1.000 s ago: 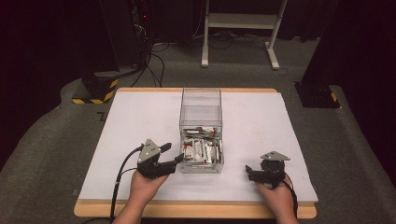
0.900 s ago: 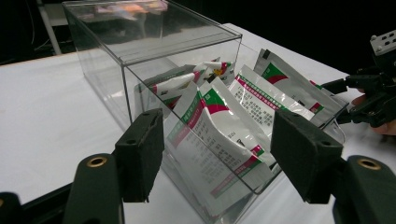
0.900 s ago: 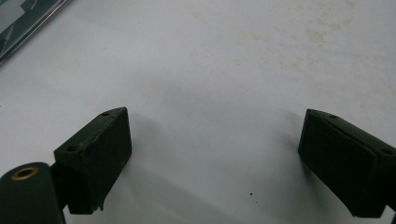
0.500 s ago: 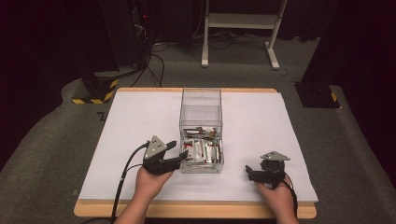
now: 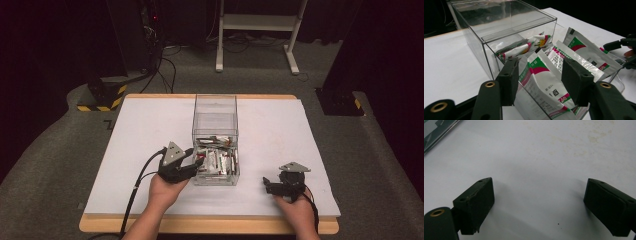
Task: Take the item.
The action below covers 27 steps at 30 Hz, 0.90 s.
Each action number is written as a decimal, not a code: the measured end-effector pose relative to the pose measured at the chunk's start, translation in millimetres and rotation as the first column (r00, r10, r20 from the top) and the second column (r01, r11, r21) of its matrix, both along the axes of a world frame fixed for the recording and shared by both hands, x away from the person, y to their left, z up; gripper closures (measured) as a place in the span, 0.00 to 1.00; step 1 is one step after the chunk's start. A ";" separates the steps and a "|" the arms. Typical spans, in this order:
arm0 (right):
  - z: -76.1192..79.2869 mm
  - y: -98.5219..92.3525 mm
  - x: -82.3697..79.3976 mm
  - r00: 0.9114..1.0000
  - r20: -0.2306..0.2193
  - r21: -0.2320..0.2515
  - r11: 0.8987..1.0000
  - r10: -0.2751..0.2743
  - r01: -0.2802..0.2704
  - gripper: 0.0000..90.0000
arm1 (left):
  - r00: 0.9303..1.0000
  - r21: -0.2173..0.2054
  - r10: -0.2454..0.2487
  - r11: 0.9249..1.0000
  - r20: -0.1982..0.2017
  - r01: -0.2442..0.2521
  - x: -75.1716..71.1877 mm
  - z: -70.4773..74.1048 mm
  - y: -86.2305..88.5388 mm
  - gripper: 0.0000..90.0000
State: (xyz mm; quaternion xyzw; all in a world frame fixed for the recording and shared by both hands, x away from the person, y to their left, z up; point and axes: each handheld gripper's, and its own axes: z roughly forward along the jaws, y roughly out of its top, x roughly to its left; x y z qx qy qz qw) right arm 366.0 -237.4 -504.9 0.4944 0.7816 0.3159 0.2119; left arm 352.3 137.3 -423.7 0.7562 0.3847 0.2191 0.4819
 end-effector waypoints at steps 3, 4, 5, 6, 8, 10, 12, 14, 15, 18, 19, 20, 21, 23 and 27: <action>0.0 -0.1 0.1 1.000 0.001 0.000 1.000 0.001 -0.001 0.10 | 1.000 0.008 0.006 1.000 -0.003 -0.006 1.7 -1.0 -1.0 0.58; 0.0 -0.1 0.1 1.000 0.000 0.000 1.000 0.002 -0.002 0.10 | 1.000 0.017 0.009 1.000 0.000 -0.009 2.3 -1.6 -1.0 0.60; 0.0 -0.1 0.1 1.000 0.000 0.000 1.000 0.001 -0.001 0.10 | 1.000 0.024 0.012 1.000 0.001 -0.012 3.1 -2.4 -1.4 0.62; 0.1 -0.1 0.1 1.000 0.000 0.000 1.000 0.001 -0.001 0.10 | 1.000 0.031 0.013 0.999 0.002 -0.013 3.7 -2.9 -1.5 0.63; 0.1 -0.1 0.1 1.000 0.000 0.000 1.000 0.001 -0.001 0.10 | 1.000 0.040 0.015 0.999 0.003 -0.016 4.3 -3.9 -2.5 0.67; 0.1 -0.1 0.1 1.000 0.000 0.000 1.000 0.001 -0.001 0.10 | 1.000 0.052 0.022 0.998 0.007 -0.023 4.7 -4.8 -3.5 0.69; 0.1 -0.1 0.1 1.000 0.000 0.000 1.000 0.001 -0.001 0.10 | 1.000 0.059 0.025 0.998 0.012 -0.025 4.7 -5.2 -4.4 0.71; 0.1 -0.1 0.1 1.000 0.000 0.000 1.000 0.001 -0.001 0.10 | 1.000 0.063 0.026 0.998 0.014 -0.027 4.6 -5.4 -5.2 0.73; 0.0 -0.1 0.1 1.000 0.000 -0.001 1.000 0.001 -0.001 0.10 | 1.000 0.064 0.026 0.998 0.014 -0.027 4.5 -5.6 -5.6 0.74; 0.0 -0.1 0.1 1.000 0.000 0.000 1.000 0.002 -0.002 0.10 | 0.999 0.076 0.026 0.997 0.019 -0.027 4.3 -6.0 -7.0 0.77; 0.0 -0.1 0.1 1.000 0.000 0.000 1.000 0.002 -0.002 0.10 | 1.000 0.076 0.024 0.997 0.018 -0.025 4.1 -6.2 -7.6 0.78; 0.1 -0.1 0.1 1.000 0.000 0.000 1.000 0.002 -0.002 0.10 | 1.000 0.078 0.024 0.997 0.018 -0.026 3.9 -6.4 -8.2 0.79; 0.0 -0.2 0.1 1.000 0.000 0.000 1.000 0.002 -0.002 0.10 | 0.999 0.082 0.027 0.996 0.022 -0.029 3.8 -6.6 -8.6 0.80; 0.0 0.0 0.0 1.000 0.000 0.000 1.000 0.000 0.000 0.10 | 0.999 0.087 0.032 0.996 0.026 -0.034 3.6 -7.0 -9.3 0.82; 0.1 -0.1 0.0 1.000 -0.001 0.001 1.000 0.001 -0.001 0.10 | 0.998 0.091 0.047 0.995 0.041 -0.050 2.2 -7.9 -9.7 0.85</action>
